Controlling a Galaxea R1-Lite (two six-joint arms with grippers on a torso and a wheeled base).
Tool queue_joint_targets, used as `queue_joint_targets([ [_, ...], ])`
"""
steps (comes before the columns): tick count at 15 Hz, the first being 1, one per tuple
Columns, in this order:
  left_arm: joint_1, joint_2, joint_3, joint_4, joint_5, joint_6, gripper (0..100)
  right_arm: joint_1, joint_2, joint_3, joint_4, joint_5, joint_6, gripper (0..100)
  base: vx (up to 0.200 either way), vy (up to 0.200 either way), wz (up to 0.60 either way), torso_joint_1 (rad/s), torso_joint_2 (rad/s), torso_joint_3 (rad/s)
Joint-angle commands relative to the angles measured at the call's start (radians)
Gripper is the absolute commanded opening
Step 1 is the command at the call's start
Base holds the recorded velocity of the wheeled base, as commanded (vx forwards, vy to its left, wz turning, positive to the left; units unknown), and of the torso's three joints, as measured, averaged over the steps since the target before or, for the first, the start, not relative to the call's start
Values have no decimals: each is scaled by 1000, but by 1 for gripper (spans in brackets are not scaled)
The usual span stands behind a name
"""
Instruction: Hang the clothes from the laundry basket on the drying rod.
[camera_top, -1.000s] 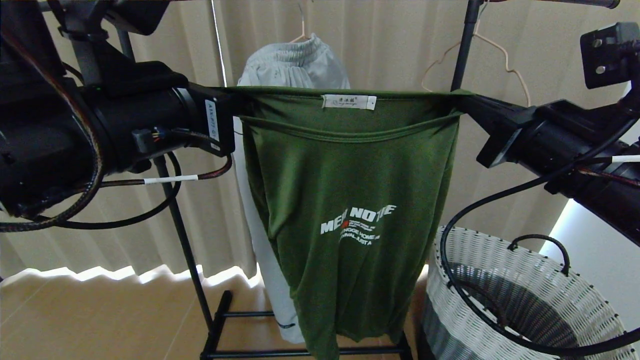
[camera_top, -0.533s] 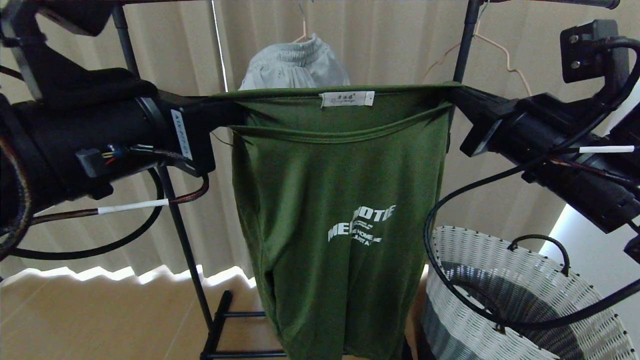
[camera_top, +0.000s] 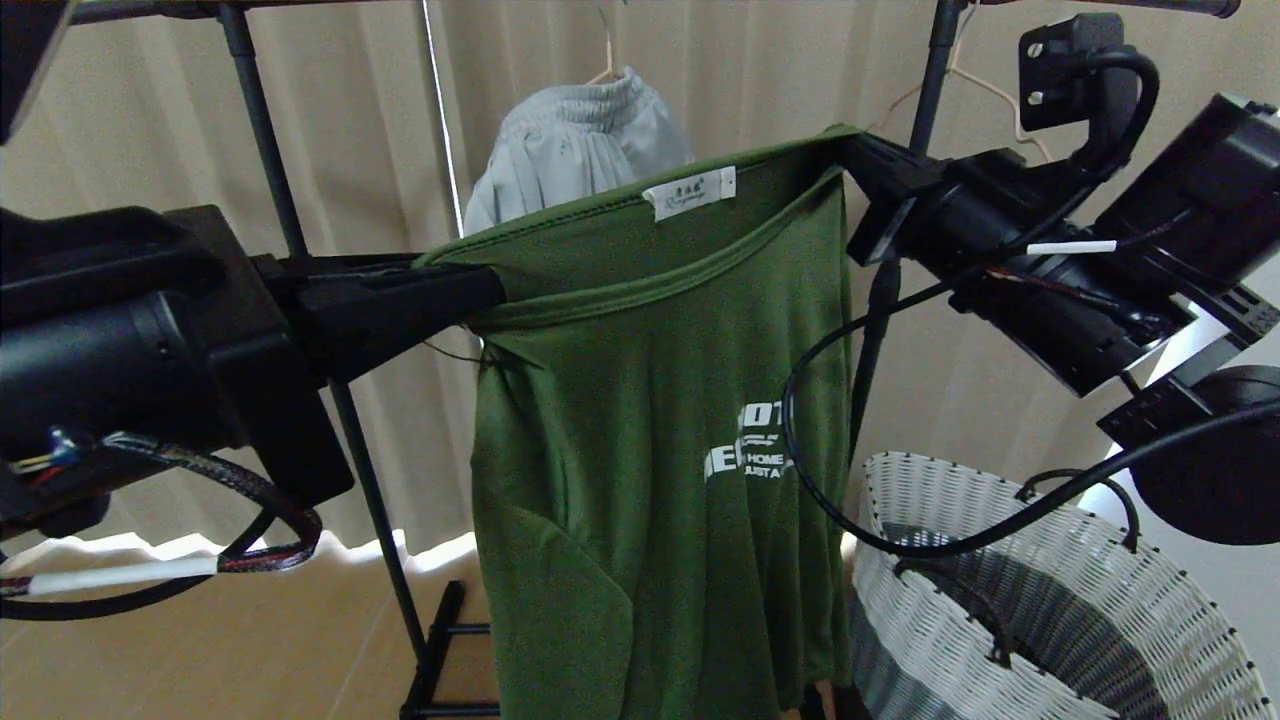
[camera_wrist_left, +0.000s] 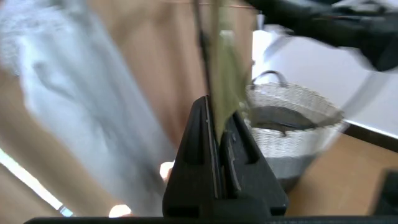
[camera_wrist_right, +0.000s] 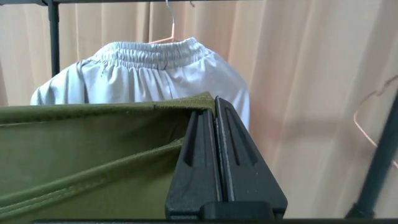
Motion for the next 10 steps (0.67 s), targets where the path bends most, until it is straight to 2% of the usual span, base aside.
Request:
queue_joint_targets([
  [1, -1, -17, 8, -1, -1, 1, 0, 1, 33, -12, 0, -1, -2, 0, 0, 0, 0, 0, 0, 0],
  [6, 0, -9, 10, -2, 2, -1, 0, 0, 24, -3, 10, -4, -5, 0, 0, 0, 0, 0, 0, 0],
  [8, 7, 3, 3, -4, 7, 7, 0, -45, -2, 20, 30, -9, -14, 0, 0, 0, 0, 0, 0, 0],
  [10, 31, 25, -17, -4, 29, 20, 0, -54, -36, 41, 63, -10, -36, 0, 0, 0, 0, 0, 0, 0],
])
